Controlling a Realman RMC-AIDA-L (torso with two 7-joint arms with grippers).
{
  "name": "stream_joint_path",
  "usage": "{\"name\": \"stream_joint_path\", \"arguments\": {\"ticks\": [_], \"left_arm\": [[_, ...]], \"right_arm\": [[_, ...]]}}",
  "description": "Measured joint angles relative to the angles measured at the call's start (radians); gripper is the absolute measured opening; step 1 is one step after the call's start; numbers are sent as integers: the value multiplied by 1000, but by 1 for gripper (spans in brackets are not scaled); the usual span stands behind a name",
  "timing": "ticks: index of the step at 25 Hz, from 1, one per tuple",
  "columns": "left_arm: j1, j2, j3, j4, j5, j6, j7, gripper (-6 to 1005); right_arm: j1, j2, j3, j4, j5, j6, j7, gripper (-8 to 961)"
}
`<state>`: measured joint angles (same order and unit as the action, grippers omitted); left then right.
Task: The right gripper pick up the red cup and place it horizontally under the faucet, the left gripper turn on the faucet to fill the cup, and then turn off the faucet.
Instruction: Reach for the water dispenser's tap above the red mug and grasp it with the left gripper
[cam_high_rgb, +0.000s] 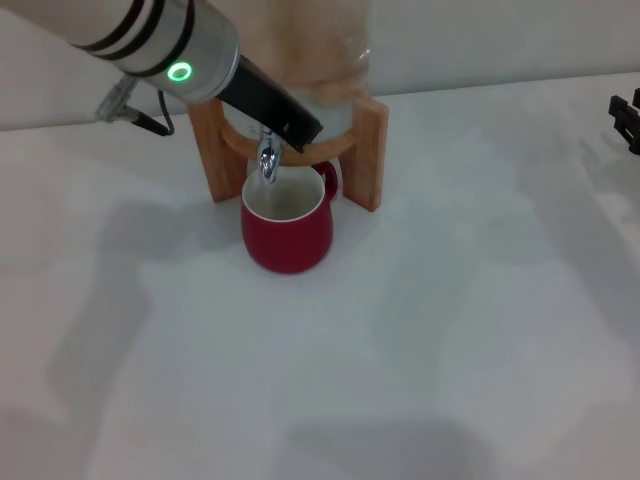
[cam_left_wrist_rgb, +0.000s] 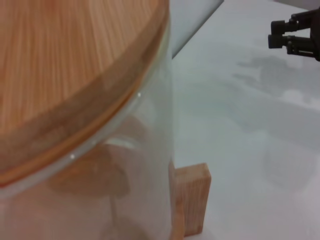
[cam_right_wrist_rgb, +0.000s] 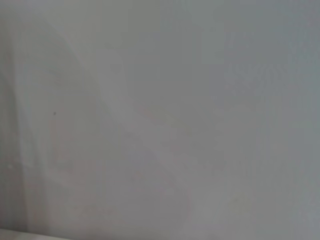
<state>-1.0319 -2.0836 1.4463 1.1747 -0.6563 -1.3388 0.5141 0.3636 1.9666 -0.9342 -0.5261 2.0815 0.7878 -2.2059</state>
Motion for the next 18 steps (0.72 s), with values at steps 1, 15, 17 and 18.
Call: {"name": "stream_joint_path", "arguments": {"ticks": [1,15,17,18], "left_arm": [[0,0,1,6,0,4,0,42],[79,-2,99,190,-8,-10,-66,42],[97,-2,103,221,-13,-27,-86,42],[104,-2,103,237,-18,-42,-99,42]], "right_arm": [[0,0,0,0,0,0,0,306],[-3,-3,0,8,3,-5,0,306],[-3,-3,0,8,4,-10,0,306],[-2,-3,0,8,4,-13,0,306]]}}
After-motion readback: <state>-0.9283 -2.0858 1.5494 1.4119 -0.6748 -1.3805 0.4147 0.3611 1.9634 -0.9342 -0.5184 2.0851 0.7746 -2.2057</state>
